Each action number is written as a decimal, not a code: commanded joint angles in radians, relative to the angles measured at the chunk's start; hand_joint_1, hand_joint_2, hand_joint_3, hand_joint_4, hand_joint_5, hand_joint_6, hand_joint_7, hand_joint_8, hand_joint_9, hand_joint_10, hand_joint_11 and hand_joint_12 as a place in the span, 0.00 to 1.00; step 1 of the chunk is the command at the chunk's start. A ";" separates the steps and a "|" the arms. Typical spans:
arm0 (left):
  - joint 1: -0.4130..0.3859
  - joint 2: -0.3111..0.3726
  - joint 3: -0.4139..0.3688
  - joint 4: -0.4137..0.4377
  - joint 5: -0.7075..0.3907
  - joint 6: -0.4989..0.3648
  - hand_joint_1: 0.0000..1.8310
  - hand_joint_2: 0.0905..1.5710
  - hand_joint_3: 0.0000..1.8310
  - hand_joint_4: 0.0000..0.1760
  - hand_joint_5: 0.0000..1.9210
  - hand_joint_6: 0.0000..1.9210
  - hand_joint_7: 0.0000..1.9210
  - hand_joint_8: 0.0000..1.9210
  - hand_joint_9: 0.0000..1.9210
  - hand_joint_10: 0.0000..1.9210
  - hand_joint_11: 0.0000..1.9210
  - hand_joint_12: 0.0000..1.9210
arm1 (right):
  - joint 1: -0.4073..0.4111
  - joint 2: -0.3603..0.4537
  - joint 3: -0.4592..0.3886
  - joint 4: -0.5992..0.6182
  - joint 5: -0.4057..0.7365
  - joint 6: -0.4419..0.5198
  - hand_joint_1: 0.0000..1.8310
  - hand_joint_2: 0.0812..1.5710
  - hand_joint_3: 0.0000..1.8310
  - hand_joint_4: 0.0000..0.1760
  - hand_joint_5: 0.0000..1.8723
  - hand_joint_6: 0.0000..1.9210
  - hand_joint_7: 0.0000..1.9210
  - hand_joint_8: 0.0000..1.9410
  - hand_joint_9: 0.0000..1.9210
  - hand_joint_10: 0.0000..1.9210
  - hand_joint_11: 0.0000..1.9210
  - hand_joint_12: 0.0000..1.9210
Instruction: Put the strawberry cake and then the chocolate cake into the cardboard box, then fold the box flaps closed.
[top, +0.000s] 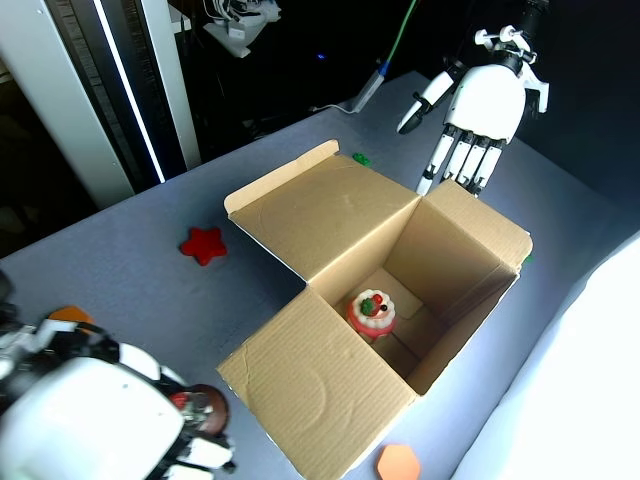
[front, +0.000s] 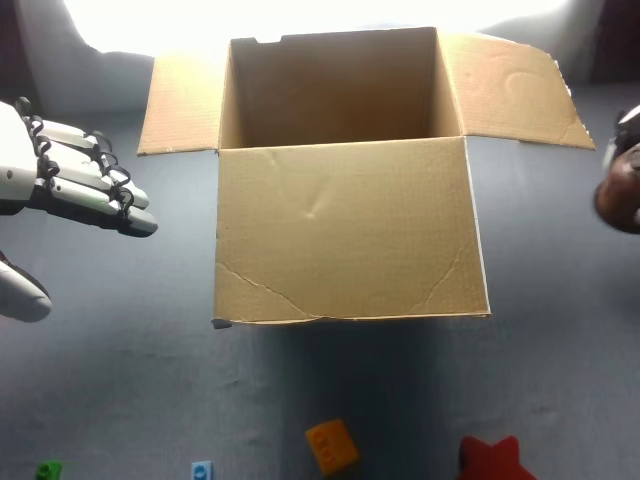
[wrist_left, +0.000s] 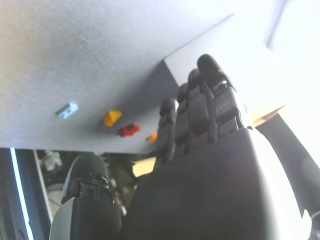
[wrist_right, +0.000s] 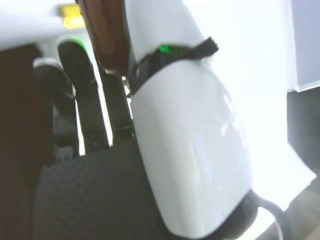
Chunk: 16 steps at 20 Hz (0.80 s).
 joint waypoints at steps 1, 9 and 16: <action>-0.005 0.012 0.003 -0.071 -0.001 0.001 0.03 0.72 0.00 0.32 0.07 0.00 0.07 0.00 0.10 0.00 0.00 0.41 | 0.020 0.036 -0.007 -0.014 0.090 0.003 0.67 0.74 0.00 0.00 0.44 0.54 0.46 0.70 0.31 0.80 0.19 1.00; 0.001 0.012 0.003 -0.089 0.002 0.005 0.04 0.73 0.00 0.32 0.07 0.00 0.08 0.00 0.10 0.00 0.00 0.44 | 0.199 0.084 -0.048 -0.056 0.111 0.016 0.67 0.73 0.00 0.00 0.46 0.52 0.46 0.70 0.31 0.82 0.20 1.00; 0.001 0.011 0.002 -0.108 0.006 0.014 0.01 0.77 0.01 0.32 0.05 0.00 0.08 0.00 0.10 0.00 0.00 0.43 | 0.292 0.017 -0.064 -0.613 0.174 0.357 0.73 0.75 0.00 0.00 0.44 0.56 0.45 0.65 0.36 0.84 0.22 1.00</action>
